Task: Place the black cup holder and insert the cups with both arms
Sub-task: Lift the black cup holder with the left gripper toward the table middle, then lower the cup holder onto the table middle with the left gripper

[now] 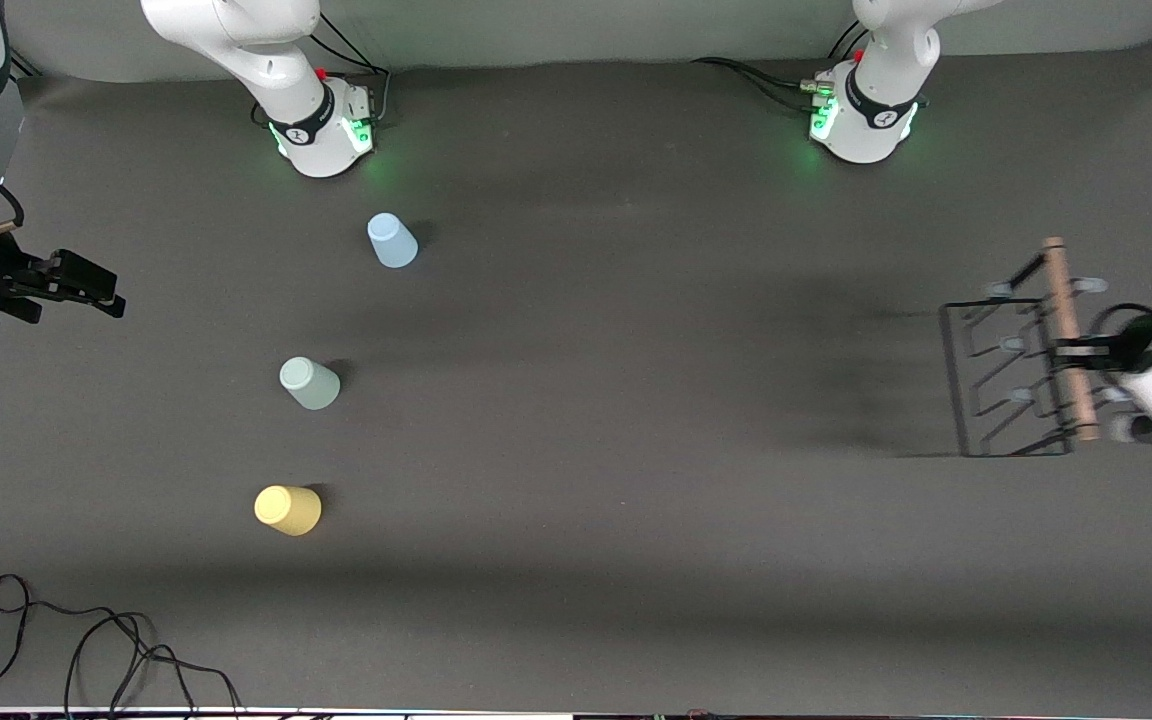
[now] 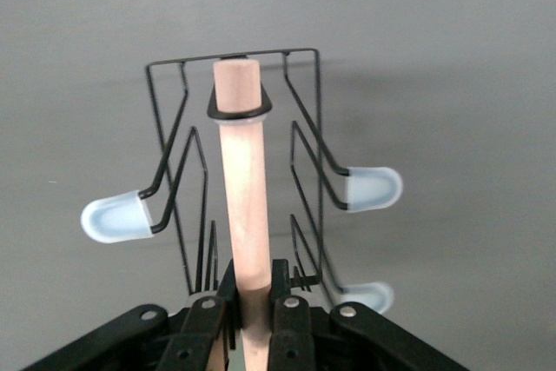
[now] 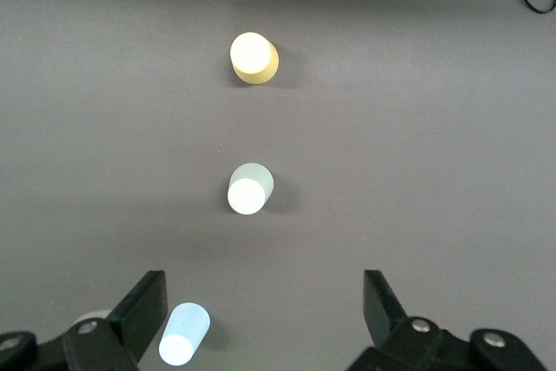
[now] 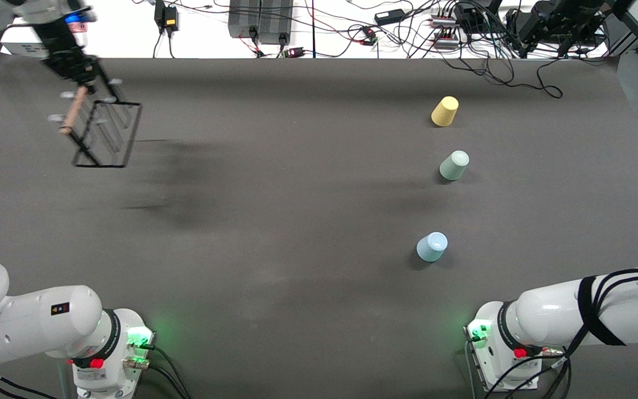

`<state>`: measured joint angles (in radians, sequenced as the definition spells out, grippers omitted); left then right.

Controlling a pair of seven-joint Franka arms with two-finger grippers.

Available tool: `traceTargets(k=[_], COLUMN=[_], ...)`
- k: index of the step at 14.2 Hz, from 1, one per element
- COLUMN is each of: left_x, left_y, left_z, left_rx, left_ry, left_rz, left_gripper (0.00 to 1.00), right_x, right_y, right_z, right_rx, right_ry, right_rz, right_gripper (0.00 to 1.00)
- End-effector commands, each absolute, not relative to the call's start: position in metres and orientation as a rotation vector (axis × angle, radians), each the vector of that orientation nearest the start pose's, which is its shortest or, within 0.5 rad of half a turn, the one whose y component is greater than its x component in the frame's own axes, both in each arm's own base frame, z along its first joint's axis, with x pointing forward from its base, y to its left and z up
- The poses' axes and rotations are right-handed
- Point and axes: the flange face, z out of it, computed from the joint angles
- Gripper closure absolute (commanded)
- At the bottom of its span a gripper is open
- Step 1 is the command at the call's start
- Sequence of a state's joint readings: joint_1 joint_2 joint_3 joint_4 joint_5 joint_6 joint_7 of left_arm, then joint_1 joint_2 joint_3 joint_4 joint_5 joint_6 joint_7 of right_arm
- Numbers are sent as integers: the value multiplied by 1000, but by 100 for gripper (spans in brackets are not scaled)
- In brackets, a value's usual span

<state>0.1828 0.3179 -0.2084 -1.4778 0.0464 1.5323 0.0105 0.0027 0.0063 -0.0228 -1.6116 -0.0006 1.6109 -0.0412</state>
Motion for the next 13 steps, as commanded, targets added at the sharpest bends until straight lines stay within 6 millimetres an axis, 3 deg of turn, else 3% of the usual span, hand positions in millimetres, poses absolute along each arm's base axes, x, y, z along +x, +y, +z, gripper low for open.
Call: traceTargets(k=[1, 4, 8, 13], left_x=[626, 612, 575, 518], left_y=[-84, -196, -332, -489], left_z=[498, 499, 482, 433], left_rx=[-3128, -3130, -3145, -3200], left_ry=[-56, -184, -201, -264], left_rz=[376, 331, 229, 144], left_gripper=[100, 100, 100, 100], right_x=[563, 563, 563, 563], right_y=[-13, -18, -17, -17], right_z=[607, 607, 606, 605], right_rx=[-3148, -3148, -3148, -3148], right_ry=[0, 17, 21, 53], right_rz=[19, 20, 20, 24], right_gripper=[0, 0, 0, 0])
